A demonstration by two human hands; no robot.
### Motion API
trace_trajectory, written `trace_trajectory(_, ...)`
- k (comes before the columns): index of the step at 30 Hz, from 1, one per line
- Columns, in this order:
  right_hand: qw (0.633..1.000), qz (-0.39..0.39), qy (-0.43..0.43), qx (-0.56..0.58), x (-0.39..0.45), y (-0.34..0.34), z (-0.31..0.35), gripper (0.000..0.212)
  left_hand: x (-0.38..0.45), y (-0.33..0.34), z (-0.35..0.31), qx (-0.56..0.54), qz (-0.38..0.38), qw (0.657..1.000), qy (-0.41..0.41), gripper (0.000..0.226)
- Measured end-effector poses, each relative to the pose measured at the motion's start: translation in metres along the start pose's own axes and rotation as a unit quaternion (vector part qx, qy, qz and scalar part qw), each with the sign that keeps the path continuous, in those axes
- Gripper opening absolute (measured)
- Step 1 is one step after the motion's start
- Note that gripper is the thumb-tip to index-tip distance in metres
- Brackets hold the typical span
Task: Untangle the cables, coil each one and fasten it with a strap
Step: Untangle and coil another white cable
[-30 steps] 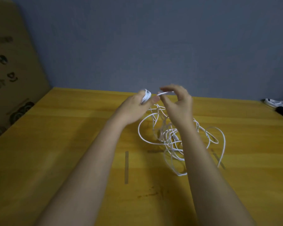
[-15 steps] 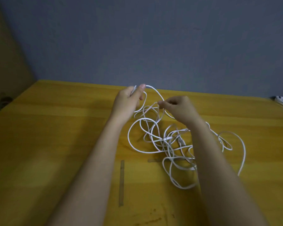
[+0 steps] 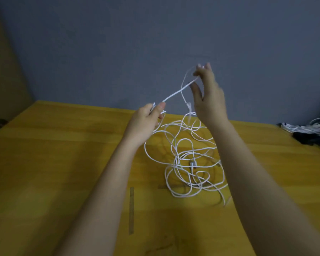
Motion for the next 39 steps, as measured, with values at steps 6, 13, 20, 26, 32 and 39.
trace_trajectory(6, 0.974, 0.172, 0.138, -0.044, -0.055, 0.041, -0.044, 0.021, 0.002, -0.018, 0.015, -0.051, 0.045, 0.997, -0.034, 0.028)
trace_trajectory(13, 0.914, -0.088, 0.211, 0.335, -0.083, 0.057, -0.018, 0.022, 0.000, -0.015, 0.005, -0.109, 0.081, 0.989, -0.052, 0.034)
trace_trajectory(20, 0.960, -0.084, 0.200, 0.179, -0.074, 0.069, -0.020, 0.022, 0.001, -0.015, 0.004, -0.104, 0.071, 0.990, -0.060, 0.041)
trace_trajectory(26, 0.985, 0.100, 0.040, -0.131, -0.085, 0.092, -0.006, 0.026, -0.003, -0.011, -0.001, -0.100, 0.079, 0.989, -0.072, 0.042)
trace_trajectory(32, 0.984, 0.134, -0.109, -0.042, -0.088, 0.105, 0.019, 0.021, 0.001, -0.013, -0.001, -0.163, -0.002, 0.987, -0.014, 0.031)
trace_trajectory(39, 0.945, 0.326, 0.022, 0.033, -0.093, 0.108, 0.006, 0.019, 0.011, -0.033, 0.002, -0.113, -0.170, 0.978, 0.049, 0.022)
Point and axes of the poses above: each hand's wrist, its own x-axis towards the middle knuckle, its own y-axis out of the palm, z = x × y, the point moved 4 cm from there along x, towards the middle knuckle, and after that the axes turned 2 degrees about -x, right-handed, at the moved point
